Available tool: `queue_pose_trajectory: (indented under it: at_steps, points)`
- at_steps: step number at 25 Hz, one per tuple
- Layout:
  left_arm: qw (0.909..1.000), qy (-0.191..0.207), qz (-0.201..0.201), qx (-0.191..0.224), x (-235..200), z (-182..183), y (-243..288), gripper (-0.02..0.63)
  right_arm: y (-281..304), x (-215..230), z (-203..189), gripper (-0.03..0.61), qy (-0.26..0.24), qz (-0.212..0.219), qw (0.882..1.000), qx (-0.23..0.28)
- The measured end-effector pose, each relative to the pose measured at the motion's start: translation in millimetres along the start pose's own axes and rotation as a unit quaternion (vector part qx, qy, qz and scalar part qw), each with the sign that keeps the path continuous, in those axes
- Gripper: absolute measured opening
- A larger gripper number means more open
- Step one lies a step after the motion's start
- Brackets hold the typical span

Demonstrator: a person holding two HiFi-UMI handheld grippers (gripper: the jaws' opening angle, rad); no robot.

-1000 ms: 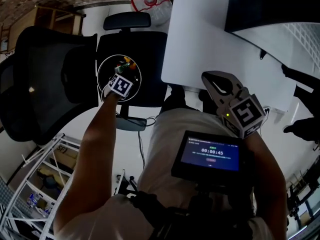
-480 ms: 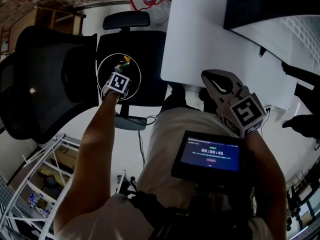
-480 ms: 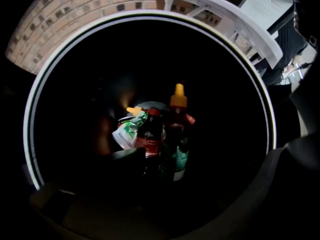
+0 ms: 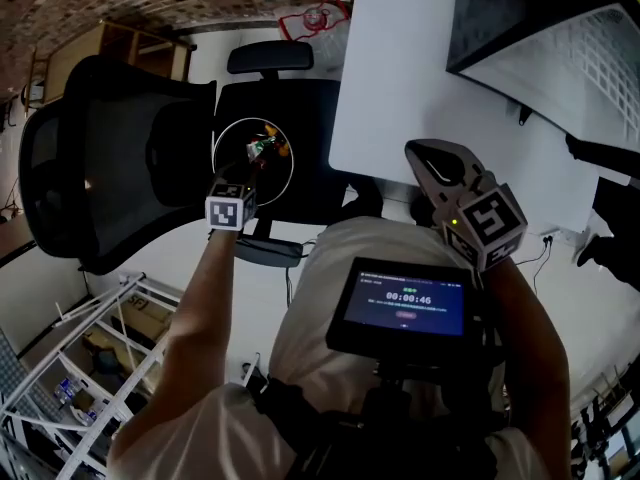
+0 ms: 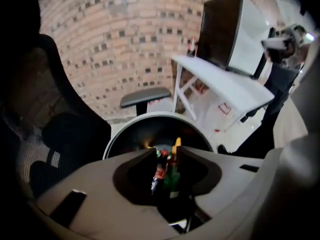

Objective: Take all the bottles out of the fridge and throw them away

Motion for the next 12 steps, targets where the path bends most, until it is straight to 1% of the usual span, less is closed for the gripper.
queue_pose_trajectory:
  at_steps: [2,4,5,7,9,10,12]
  points:
    - [0.9983,-0.011,-0.014,0.055,15,14,-18,0.082,-6,2,0,0.006,-0.001,-0.003,1.0,0.003]
    - [0.9936,-0.024,-0.023,0.108,31,32,-36,0.025,-12,4,0,0.006,-0.003,-0.003,1.0,0.005]
    - [0.9904,-0.032,-0.025,0.132,38,40,-43,0.009,-16,5,0,0.006,-0.003,-0.004,1.0,0.009]
    - [0.983,-0.045,-0.029,0.176,52,56,-53,0.009,-24,11,-1,0.006,0.002,-0.009,1.0,0.021]
    - [0.9755,-0.054,-0.037,0.21,68,75,-62,0.009,-35,18,-4,0.006,0.009,-0.016,0.999,0.027]
    - [0.9722,-0.054,-0.043,0.224,78,86,-65,0.009,-41,23,-5,0.006,0.012,-0.019,0.999,0.031]
    - [0.9662,-0.041,-0.059,0.248,100,111,-71,0.009,-56,33,-8,0.006,0.017,-0.024,0.999,0.038]
Point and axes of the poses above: the fingertips, and each gripper's own axes: y forward along the fingers, x to its right, z out of its top, the point moved 8 cm from there along -y, backward along the fingers, and after that the axes turned 2 degrees about x, right-handed, at the moved point
